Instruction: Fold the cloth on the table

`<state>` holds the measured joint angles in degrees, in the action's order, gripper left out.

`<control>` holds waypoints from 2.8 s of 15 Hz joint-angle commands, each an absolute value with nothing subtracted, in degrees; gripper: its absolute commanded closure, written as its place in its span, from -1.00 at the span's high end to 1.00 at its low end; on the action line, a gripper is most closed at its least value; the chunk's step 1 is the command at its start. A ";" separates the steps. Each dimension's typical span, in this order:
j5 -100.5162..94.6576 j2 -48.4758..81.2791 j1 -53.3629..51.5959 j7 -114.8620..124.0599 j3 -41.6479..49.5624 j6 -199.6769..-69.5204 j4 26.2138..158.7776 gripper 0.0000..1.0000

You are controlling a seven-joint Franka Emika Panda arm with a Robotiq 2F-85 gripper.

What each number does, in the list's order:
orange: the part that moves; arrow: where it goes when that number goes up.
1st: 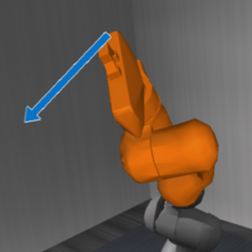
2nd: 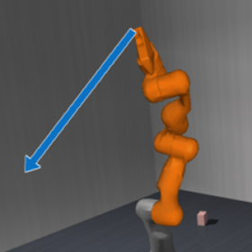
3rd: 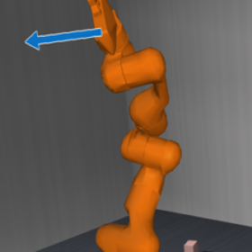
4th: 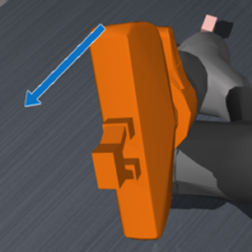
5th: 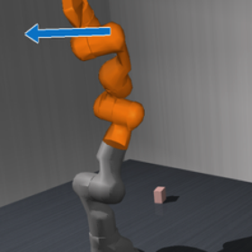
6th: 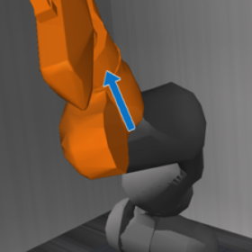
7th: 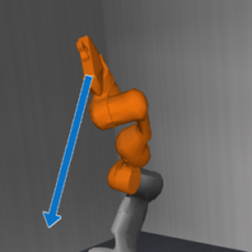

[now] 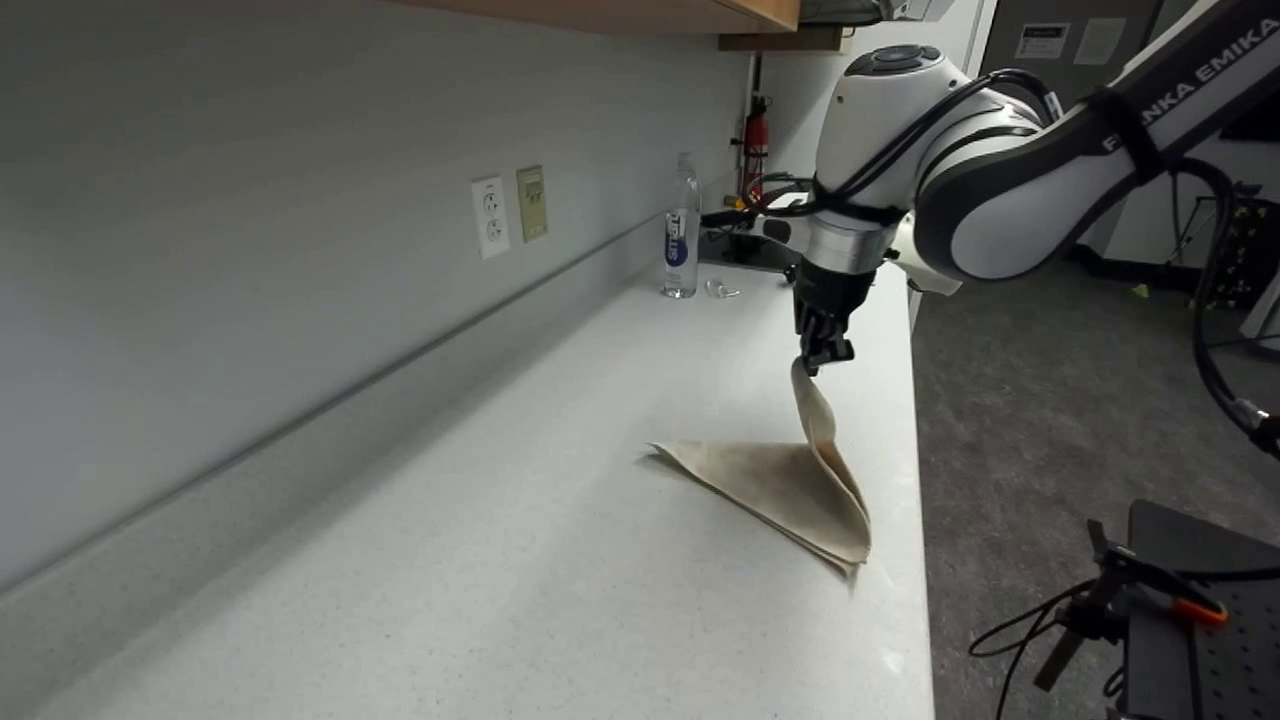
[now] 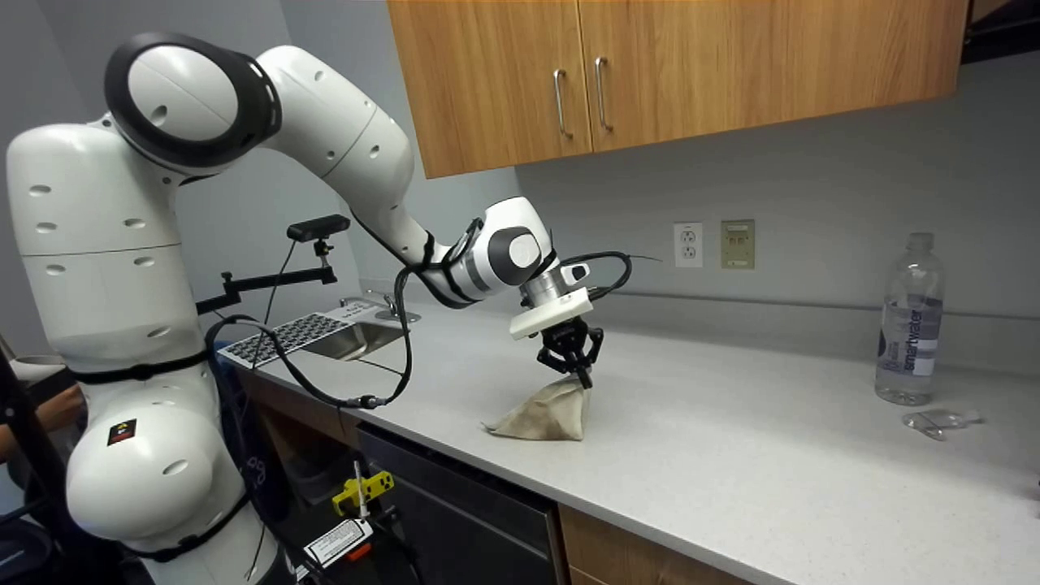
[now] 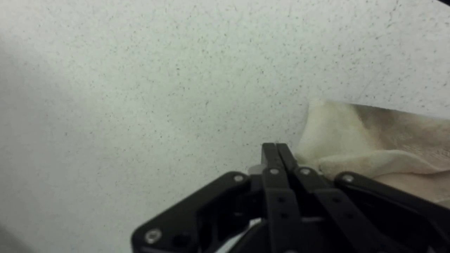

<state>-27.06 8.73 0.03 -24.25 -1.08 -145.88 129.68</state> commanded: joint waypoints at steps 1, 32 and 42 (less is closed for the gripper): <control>-26.60 12.79 -1.16 -23.72 -1.66 -146.47 125.58 -0.99; -15.71 8.19 -1.17 -29.39 -6.60 -146.24 131.36 1.00; 0.82 -10.94 -5.58 -32.96 -6.46 -163.14 154.14 1.00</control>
<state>-2.10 -3.02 -3.36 -31.59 -7.11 -156.66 146.26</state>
